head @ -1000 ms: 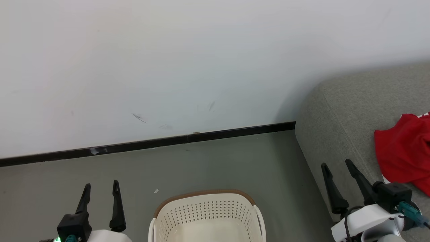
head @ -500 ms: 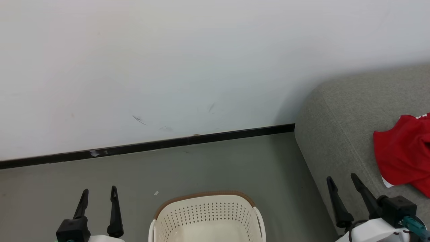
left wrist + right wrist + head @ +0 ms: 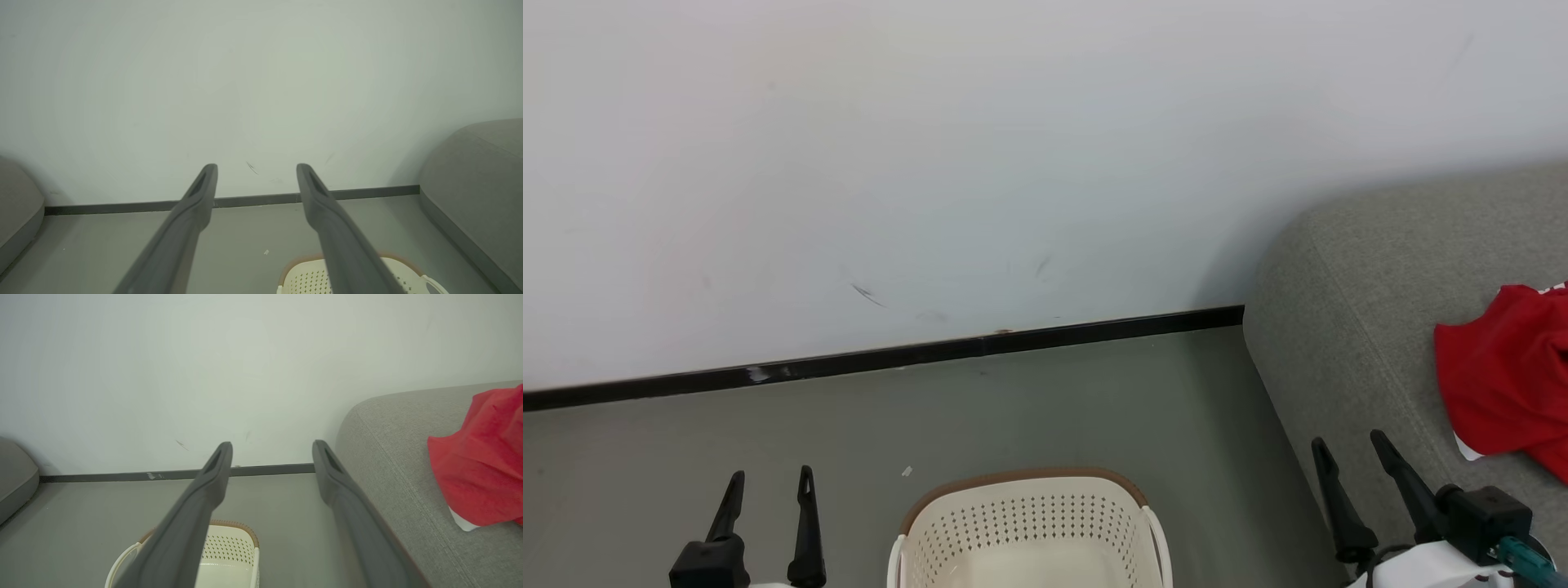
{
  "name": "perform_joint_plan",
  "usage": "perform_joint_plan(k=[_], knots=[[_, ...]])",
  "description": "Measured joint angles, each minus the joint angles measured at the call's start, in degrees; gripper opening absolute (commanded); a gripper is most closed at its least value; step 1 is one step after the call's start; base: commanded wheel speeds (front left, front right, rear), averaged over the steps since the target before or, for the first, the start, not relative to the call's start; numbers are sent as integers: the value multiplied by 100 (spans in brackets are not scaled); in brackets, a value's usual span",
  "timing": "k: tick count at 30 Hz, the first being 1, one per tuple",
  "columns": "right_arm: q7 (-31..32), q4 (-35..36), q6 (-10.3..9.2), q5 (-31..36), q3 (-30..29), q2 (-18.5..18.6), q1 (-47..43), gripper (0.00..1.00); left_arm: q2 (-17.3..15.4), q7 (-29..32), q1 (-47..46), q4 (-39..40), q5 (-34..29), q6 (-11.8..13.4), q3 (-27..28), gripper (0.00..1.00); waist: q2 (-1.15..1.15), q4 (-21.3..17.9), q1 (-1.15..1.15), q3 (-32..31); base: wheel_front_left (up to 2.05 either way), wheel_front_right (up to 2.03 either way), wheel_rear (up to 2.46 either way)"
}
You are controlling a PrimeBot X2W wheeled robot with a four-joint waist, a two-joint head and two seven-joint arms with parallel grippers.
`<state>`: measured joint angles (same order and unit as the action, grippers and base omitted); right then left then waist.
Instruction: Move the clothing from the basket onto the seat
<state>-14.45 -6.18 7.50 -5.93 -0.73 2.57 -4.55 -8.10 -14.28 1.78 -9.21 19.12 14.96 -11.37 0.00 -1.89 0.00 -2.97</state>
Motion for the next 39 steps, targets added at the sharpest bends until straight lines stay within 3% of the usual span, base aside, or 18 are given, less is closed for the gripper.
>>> perform_joint_plan(k=[35, 36, 39], knots=[[9, 162, 0, 7, -35, -24, -105, 100, -83, 0, -29, -271, -60, -8, 1, 100, 0, -3, 0, 100, 0, 0, 0], [9, 146, 0, 5, -35, -26, -110, 0, -75, 1, -23, -285, -60, -5, 0, 0, 0, -4, 0, 104, 0, 0, 0], [10, 21, 0, -1, -20, -56, -141, 0, -10, 9, 21, -399, -60, -5, -35, 0, 0, -4, 0, 104, 0, 0, 0]])
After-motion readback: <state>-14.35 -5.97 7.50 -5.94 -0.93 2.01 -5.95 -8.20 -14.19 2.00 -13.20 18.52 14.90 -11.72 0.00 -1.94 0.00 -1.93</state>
